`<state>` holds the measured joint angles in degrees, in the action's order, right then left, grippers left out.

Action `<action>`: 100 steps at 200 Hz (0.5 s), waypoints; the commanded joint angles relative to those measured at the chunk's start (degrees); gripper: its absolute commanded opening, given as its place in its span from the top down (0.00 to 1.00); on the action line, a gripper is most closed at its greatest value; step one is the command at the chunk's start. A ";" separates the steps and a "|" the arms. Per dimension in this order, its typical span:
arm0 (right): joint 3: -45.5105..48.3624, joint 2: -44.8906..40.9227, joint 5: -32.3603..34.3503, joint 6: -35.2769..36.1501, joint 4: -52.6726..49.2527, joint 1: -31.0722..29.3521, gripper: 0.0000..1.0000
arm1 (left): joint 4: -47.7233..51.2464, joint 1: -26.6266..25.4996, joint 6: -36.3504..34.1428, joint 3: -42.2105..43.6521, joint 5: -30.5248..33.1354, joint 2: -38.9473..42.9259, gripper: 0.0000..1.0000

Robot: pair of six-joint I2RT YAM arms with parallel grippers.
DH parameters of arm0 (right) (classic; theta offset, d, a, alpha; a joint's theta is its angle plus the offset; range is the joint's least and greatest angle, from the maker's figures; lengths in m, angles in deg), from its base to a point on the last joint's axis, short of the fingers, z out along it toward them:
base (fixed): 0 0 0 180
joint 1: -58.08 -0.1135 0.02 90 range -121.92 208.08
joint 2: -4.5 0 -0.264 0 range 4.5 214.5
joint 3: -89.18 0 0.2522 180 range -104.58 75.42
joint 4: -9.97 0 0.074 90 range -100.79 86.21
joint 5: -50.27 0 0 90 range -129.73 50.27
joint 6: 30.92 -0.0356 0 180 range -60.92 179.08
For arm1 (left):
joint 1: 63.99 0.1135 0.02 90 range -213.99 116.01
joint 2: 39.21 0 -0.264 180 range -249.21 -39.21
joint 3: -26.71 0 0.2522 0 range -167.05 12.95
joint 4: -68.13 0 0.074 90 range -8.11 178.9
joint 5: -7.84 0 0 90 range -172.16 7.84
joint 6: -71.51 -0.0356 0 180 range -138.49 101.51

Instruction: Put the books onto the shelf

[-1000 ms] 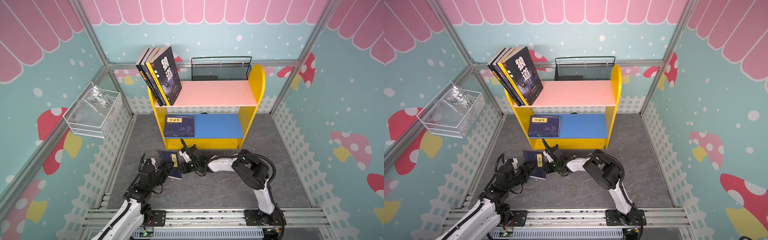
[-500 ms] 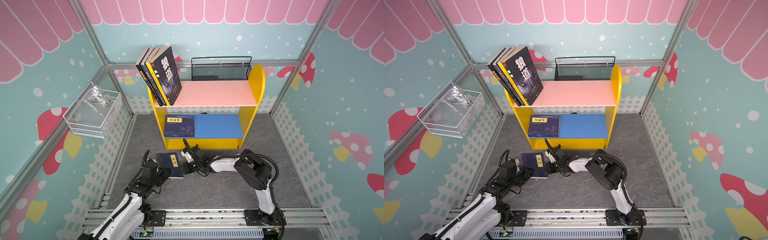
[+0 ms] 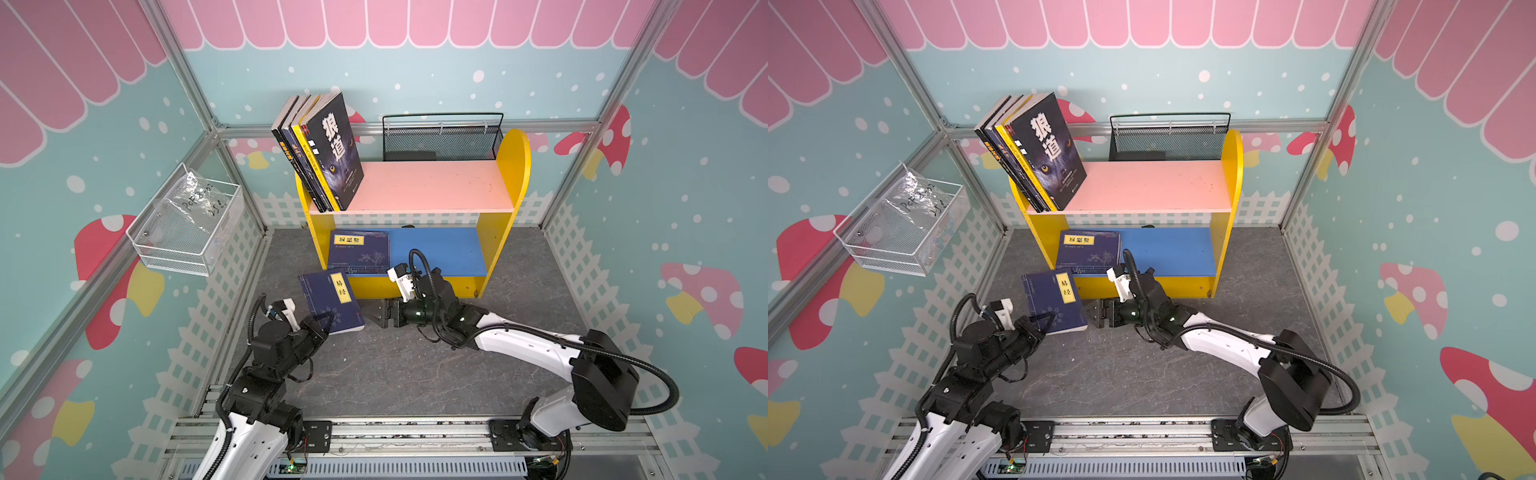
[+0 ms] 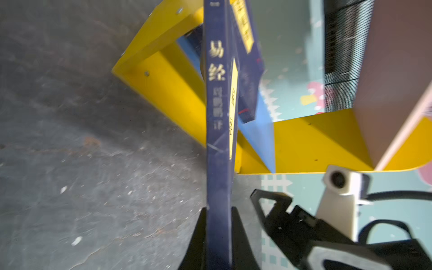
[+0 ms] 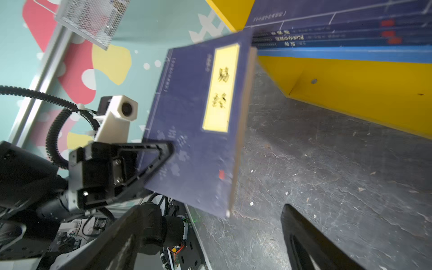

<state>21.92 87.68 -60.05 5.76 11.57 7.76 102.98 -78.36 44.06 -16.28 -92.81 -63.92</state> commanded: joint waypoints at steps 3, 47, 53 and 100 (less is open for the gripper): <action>7.24 -4.06 1.53 -8.35 11.80 -0.12 0.01 | -9.04 -0.19 5.81 -1.28 2.66 0.09 1.00; 10.06 -0.75 -3.42 -15.97 30.43 -0.34 0.01 | -22.11 -6.36 10.45 2.31 13.99 -0.11 1.00; 10.08 0.53 -4.27 -17.08 33.43 -0.43 0.02 | -24.89 -7.43 10.95 3.06 14.99 -0.43 1.00; 4.75 7.90 -7.53 -21.10 41.53 -1.65 0.10 | -35.50 -15.86 10.74 3.89 20.65 -6.81 1.00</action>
<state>30.10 93.58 -65.23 -11.42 45.56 6.95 78.76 -91.06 53.65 -12.76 -77.55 -68.62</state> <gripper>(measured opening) 0.905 0.095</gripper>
